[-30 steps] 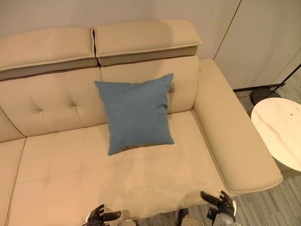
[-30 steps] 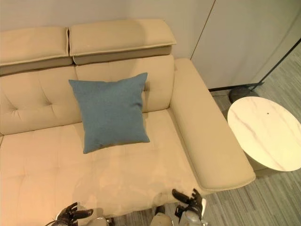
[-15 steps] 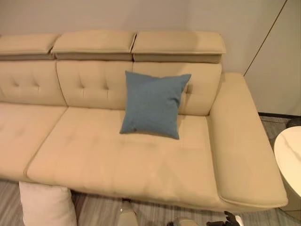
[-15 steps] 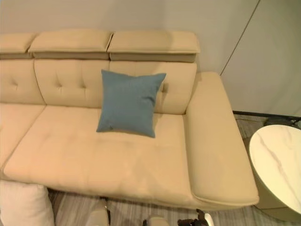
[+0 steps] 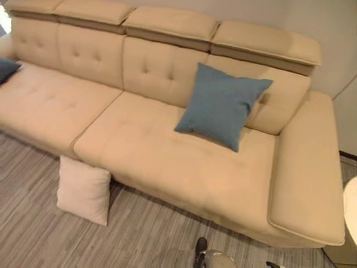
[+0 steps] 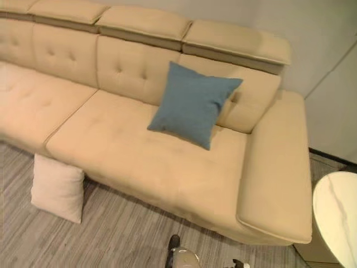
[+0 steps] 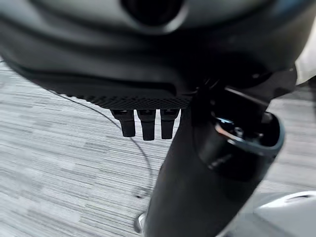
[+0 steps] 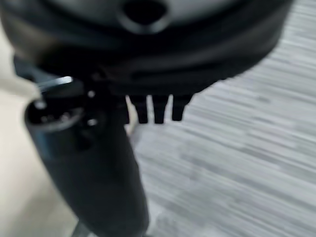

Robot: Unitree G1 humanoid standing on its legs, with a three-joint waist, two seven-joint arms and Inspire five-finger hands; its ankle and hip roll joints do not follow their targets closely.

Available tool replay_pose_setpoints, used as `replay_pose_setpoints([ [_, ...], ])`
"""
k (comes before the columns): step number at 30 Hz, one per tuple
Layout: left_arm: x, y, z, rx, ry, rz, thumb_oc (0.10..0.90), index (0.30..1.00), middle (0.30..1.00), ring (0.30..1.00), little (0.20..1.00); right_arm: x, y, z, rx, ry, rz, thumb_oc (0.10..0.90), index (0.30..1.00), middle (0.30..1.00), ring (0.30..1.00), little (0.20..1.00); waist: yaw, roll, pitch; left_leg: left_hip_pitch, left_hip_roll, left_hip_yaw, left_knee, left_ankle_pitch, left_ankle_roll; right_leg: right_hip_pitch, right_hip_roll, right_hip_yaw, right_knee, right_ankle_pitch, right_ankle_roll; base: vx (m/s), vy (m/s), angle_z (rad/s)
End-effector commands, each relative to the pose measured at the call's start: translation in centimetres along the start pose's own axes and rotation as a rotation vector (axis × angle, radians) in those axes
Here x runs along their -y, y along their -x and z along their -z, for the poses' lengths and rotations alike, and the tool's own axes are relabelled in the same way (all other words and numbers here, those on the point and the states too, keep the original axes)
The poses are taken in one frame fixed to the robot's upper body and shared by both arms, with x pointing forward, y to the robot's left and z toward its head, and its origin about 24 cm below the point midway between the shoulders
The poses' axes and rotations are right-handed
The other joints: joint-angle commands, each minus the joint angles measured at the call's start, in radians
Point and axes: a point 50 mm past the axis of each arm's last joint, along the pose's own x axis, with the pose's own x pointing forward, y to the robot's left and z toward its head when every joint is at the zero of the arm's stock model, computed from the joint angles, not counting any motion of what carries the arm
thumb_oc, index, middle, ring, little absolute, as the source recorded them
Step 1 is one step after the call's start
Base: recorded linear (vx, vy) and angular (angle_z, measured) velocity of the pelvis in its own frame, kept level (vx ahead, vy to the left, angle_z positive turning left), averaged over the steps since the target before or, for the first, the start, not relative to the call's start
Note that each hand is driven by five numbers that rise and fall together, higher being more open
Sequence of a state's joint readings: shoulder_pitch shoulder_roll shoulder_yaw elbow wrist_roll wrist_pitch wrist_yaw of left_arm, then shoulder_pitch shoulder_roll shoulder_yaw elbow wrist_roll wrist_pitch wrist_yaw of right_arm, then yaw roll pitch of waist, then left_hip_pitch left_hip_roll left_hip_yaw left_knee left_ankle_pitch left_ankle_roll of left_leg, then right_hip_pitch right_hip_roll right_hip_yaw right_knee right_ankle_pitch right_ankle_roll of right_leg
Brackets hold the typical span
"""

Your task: Pick up all the scattered cushions and arrange them neatly on the sofa.

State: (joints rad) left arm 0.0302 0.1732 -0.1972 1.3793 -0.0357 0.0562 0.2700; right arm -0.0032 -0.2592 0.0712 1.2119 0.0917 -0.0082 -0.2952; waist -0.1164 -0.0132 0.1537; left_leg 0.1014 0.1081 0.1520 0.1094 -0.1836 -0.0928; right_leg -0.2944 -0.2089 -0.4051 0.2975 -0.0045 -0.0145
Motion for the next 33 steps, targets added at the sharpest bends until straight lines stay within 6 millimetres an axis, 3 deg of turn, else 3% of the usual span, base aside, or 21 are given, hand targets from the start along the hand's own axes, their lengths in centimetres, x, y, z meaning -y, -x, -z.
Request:
replay_pose_setpoints([
  [1, -0.5, 0.2, -5.7, 0.215, 0.074, -0.002, 0.800, 0.900, 0.900, 0.900, 0.900, 0.1, -0.3, -3.1, 0.095, 0.033, 0.005, 0.800, 0.900, 0.900, 0.900, 0.900, 0.005, -0.022, 0.048, 0.062, -0.069, -0.045, -0.004, -0.111, 0.077, 0.030, -0.035, 0.123, -0.159, 0.103, 0.162, -0.32, 0.269, 0.35],
  [5, -0.7, 0.0, -4.5, 0.181, 0.001, -0.014, 0.800, 0.900, 0.900, 0.900, 0.900, -0.5, -0.2, -4.4, 0.144, 0.071, -0.005, 0.800, 0.900, 0.900, 0.900, 0.900, 0.024, -0.025, 0.084, 0.047, -0.110, -0.062, -0.059, -0.076, 0.095, 0.045, -0.048, 0.123, -0.247, 0.163, 0.199, -0.32, 0.230, 0.18],
  [6, -1.0, -0.1, -3.7, 0.150, -0.033, -0.023, 0.800, 0.900, 0.900, 0.900, 0.900, -1.0, -0.1, -4.4, 0.141, 0.081, -0.022, 0.800, 0.900, 0.900, 0.900, 0.900, 0.018, -0.017, 0.100, 0.025, -0.117, -0.082, -0.065, -0.055, 0.109, 0.026, -0.018, 0.220, -0.216, 0.141, 0.201, -0.39, 0.258, 0.30],
  [7, -1.5, -0.2, -3.3, 0.133, -0.043, -0.036, 0.800, 0.900, 0.900, 0.900, 0.900, -1.2, -0.1, -4.2, 0.136, 0.097, -0.033, 0.800, 0.900, 0.900, 0.900, 0.900, 0.020, -0.012, 0.106, 0.005, -0.122, -0.092, -0.058, -0.041, 0.118, 0.029, 0.001, 0.269, -0.185, 0.118, 0.195, -0.30, 0.194, 0.30],
  [8, -1.5, -0.2, -3.3, 0.133, -0.042, -0.037, 0.800, 0.900, 0.900, 0.900, 0.900, -1.2, -0.1, -4.2, 0.136, 0.096, -0.034, 0.800, 0.900, 0.900, 0.900, 0.900, 0.019, -0.014, 0.104, 0.001, -0.125, -0.092, -0.058, -0.039, 0.118, 0.025, -0.001, 0.270, -0.185, 0.119, 0.195, -0.22, 0.114, 0.28],
  [11, -3.4, -0.6, -2.4, 0.085, -0.004, -0.088, 0.800, 0.900, 0.900, 0.900, 0.900, -1.9, 0.1, -3.4, 0.114, 0.131, -0.062, 0.800, 0.900, 0.900, 0.900, 0.900, 0.055, -0.003, 0.091, -0.059, -0.122, -0.113, -0.069, 0.013, 0.131, 0.109, 0.015, 0.284, -0.075, 0.027, 0.161, -0.24, 0.073, 0.13],
  [13, -4.4, -0.7, -2.1, 0.072, 0.016, -0.118, 0.800, 0.900, 0.900, 0.900, 0.900, -2.2, 0.2, -2.7, 0.097, 0.144, -0.077, 0.800, 0.900, 0.900, 0.900, 0.900, 0.070, -0.001, 0.059, -0.089, -0.126, -0.148, -0.094, 0.048, 0.134, 0.160, 0.052, 0.355, -0.018, -0.017, 0.155, -0.15, 0.035, 0.27],
  [16, -4.8, -0.6, -3.9, 0.130, 0.064, -0.134, 0.800, 0.900, 0.900, 0.900, 0.900, -2.3, 0.2, -2.0, 0.073, 0.129, -0.081, 0.800, 0.900, 0.900, 0.900, 0.900, 0.077, -0.005, 0.026, -0.111, -0.143, -0.208, -0.113, 0.080, 0.130, 0.226, 0.145, 0.463, -0.052, -0.081, 0.139, -0.04, -0.008, 0.69],
  [19, -4.3, -0.4, -5.8, 0.196, 0.087, -0.118, 0.800, 0.900, 0.900, 0.900, 0.900, -2.5, 0.3, -2.1, 0.065, 0.106, -0.083, 0.800, 0.900, 0.900, 0.900, 0.900, 0.082, -0.023, 0.027, -0.146, -0.167, -0.280, -0.121, 0.119, 0.120, 0.225, 0.200, 0.482, -0.126, -0.108, 0.106, -0.05, -0.075, 0.74],
  [22, -4.4, -0.2, -7.2, 0.246, 0.102, -0.123, 0.800, 0.900, 0.900, 0.900, 0.900, -2.3, 0.2, -3.0, 0.108, 0.140, -0.080, 0.800, 0.900, 0.900, 0.900, 0.900, 0.095, -0.034, 0.036, -0.165, -0.166, -0.314, -0.142, 0.152, 0.107, 0.231, 0.216, 0.458, -0.169, -0.103, 0.095, -0.07, -0.124, 0.73],
  [30, -2.8, -0.2, -5.9, 0.205, 0.082, -0.080, 0.800, 0.900, 0.900, 0.900, 0.900, -1.6, 0.0, -5.0, 0.195, 0.167, -0.048, 0.800, 0.900, 0.900, 0.900, 0.900, 0.118, -0.053, 0.060, -0.215, -0.171, -0.342, -0.074, 0.159, 0.087, 0.269, 0.205, 0.352, -0.224, -0.121, 0.057, -0.04, -0.098, 0.64],
  [31, -2.6, -0.2, -5.6, 0.191, 0.077, -0.076, 0.800, 0.900, 0.900, 0.900, 0.900, -1.3, -0.1, -5.4, 0.211, 0.162, -0.044, 0.800, 0.900, 0.900, 0.900, 0.900, 0.110, -0.054, 0.079, -0.265, -0.182, -0.261, -0.016, 0.162, 0.083, 0.270, 0.189, 0.310, -0.227, -0.127, 0.056, -0.12, -0.024, 0.74],
  [32, -2.7, -0.3, -5.2, 0.179, 0.068, -0.080, 0.800, 0.900, 0.900, 0.900, 0.900, -1.1, -0.1, -5.3, 0.208, 0.165, -0.038, 0.800, 0.900, 0.900, 0.900, 0.900, 0.100, -0.051, 0.084, -0.282, -0.159, -0.162, 0.000, 0.154, 0.081, 0.271, 0.178, 0.289, -0.219, -0.134, 0.057, -0.12, -0.023, 0.84],
  [33, -2.7, -0.2, -5.2, 0.180, 0.068, -0.080, 0.800, 0.900, 0.900, 0.900, 0.900, -1.1, -0.1, -5.3, 0.208, 0.165, -0.038, 0.800, 0.900, 0.900, 0.900, 0.900, 0.099, -0.051, 0.082, -0.285, -0.159, -0.162, 0.000, 0.156, 0.081, 0.268, 0.178, 0.288, -0.220, -0.132, 0.057, -0.06, 0.020, 1.14],
])
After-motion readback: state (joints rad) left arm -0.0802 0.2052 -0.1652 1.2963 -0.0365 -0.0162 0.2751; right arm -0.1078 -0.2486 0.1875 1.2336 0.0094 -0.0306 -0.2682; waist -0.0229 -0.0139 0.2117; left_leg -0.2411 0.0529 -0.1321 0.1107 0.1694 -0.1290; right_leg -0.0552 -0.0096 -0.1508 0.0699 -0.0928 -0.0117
